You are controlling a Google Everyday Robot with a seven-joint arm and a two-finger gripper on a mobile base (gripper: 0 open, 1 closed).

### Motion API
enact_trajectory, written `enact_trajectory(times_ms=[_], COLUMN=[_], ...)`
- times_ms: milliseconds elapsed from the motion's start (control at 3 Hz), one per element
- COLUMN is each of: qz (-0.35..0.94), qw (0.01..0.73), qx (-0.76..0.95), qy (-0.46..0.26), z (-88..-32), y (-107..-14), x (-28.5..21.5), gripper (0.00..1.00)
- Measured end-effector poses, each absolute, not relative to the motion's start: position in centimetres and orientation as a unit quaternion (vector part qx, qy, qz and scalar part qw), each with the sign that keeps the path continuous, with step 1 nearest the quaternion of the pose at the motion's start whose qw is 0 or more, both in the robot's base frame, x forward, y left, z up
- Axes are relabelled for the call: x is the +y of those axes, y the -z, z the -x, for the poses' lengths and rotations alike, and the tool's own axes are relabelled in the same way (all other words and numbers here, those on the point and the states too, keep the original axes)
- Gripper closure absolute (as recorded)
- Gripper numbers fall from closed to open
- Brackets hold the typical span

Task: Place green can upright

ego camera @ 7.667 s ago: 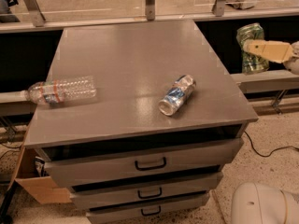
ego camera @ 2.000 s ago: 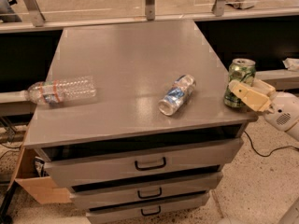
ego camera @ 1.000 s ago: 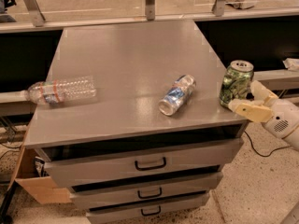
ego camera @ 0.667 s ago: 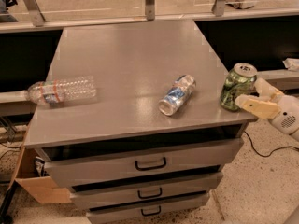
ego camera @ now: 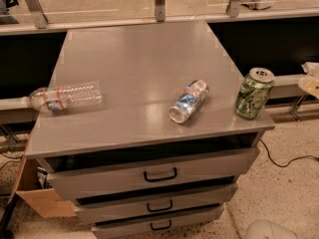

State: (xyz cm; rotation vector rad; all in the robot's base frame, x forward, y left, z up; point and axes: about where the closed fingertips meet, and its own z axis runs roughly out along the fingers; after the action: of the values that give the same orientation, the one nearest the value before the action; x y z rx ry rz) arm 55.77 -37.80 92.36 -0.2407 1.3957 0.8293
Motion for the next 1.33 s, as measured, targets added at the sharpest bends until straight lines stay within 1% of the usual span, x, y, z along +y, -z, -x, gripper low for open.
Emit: enact_trajectory(times_ms=[333, 667, 1000, 1333], qz=[0.113, 0.116, 0.136, 0.159], qw=[0.696, 0.708, 0.725, 0.753], qx=[0.610, 0.600, 0.590, 0.571], qy=[-0.361, -0.354, -0.328, -0.286], z=[-57.8, -60.0, -61.7, -61.4], y=[-96.9, -102.0, -108.0, -114.5], x=[-40.6, -42.0, -42.2, -43.0], gripper=[0.00, 0.00, 0.00, 0.00])
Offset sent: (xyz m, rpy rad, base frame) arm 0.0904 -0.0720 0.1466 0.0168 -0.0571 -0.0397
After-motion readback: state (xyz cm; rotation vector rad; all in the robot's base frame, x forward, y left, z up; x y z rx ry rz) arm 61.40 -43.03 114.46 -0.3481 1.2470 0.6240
